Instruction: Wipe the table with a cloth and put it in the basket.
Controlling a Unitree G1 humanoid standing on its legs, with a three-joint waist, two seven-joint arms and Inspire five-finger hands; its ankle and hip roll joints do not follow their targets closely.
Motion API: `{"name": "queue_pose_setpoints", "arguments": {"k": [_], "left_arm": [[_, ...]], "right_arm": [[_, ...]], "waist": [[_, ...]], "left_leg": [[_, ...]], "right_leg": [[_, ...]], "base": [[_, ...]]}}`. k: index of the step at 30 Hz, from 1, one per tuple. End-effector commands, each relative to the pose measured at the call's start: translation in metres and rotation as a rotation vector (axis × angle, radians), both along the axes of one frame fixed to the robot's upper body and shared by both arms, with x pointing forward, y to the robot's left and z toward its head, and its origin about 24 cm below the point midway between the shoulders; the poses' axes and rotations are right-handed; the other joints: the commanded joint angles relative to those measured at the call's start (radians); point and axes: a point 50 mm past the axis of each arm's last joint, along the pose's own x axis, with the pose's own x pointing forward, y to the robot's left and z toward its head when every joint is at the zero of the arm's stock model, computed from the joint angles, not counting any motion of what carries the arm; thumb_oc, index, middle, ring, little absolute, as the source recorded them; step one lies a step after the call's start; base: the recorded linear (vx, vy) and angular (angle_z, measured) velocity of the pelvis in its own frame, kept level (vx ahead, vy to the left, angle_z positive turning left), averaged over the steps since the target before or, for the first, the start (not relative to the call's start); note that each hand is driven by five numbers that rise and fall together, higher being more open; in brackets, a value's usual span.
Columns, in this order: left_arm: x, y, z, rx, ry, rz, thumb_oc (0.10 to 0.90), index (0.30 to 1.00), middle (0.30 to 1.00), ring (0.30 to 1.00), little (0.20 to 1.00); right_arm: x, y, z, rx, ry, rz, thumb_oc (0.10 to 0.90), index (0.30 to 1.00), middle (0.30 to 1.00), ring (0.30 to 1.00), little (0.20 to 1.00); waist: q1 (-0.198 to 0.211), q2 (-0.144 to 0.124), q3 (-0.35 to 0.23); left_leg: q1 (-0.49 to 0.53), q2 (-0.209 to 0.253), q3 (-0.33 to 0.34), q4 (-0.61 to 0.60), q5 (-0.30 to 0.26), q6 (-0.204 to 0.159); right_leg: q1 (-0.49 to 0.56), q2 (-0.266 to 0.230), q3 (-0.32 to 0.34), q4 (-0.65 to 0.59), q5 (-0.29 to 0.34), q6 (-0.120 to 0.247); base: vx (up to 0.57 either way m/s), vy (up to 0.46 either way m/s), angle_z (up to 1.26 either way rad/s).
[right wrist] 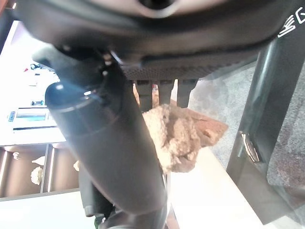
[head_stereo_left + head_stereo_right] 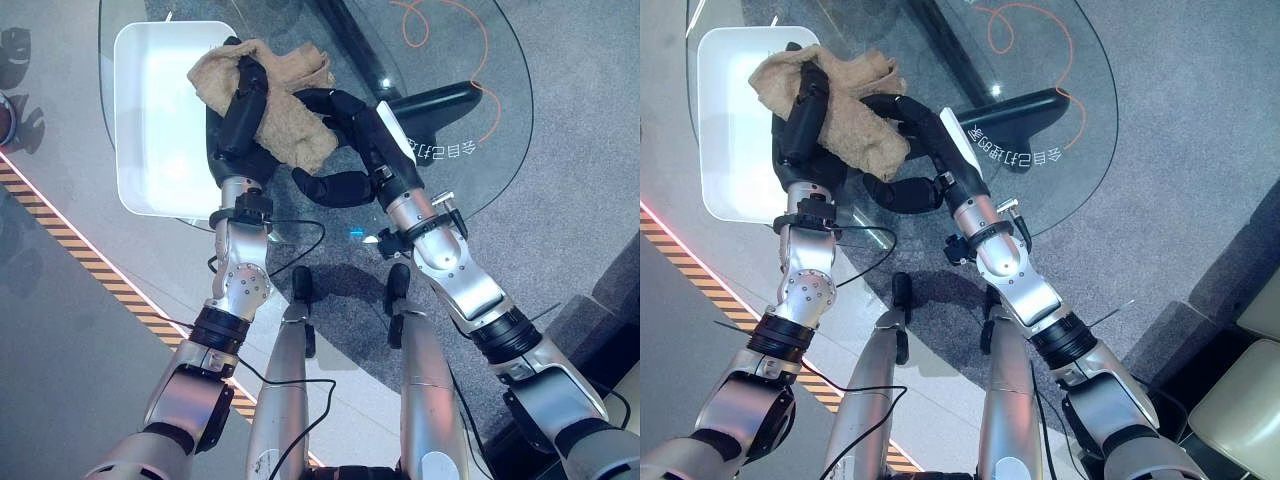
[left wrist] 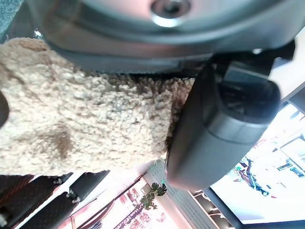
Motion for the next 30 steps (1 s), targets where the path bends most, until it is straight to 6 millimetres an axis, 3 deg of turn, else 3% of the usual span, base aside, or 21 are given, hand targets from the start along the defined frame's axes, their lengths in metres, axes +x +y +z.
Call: {"name": "queue_pose_setpoints", "arguments": {"k": [1,21,30], "left_arm": [[-0.022,0.003,0.074,0.001,-0.368,0.083,0.100,0.300,0.300,0.300,0.200],[-0.021,0.025,0.071,-0.007,-0.355,0.228,0.100,0.300,0.300,0.300,0.200],[-0.019,0.045,0.068,-0.018,-0.335,0.326,0.100,0.300,0.300,0.300,0.200]], "right_arm": [[-0.052,0.017,0.090,0.213,-0.434,0.208,0.800,0.900,0.900,0.900,0.900],[-0.040,-0.020,0.089,0.283,-0.510,-0.046,0.800,0.900,0.900,0.900,0.900],[-0.015,-0.055,0.069,0.282,-0.444,-0.285,0.800,0.900,0.900,0.900,0.900]], "waist": [[0.020,-0.002,-0.029],[0.007,-0.001,-0.029],[0.000,0.003,-0.029]], "left_leg": [[0.024,-0.026,0.043,-0.023,-0.008,0.062],[0.023,-0.018,0.048,-0.022,-0.015,0.059],[0.026,-0.014,0.052,-0.020,-0.020,0.056]], "right_leg": [[0.050,0.003,0.017,-0.031,0.011,0.031],[0.045,0.003,0.022,-0.027,0.005,0.032],[0.045,-0.003,0.020,-0.026,0.001,0.034]], "base": [[0.00,0.000,0.00],[0.00,0.000,0.00],[0.00,0.000,0.00]]}}
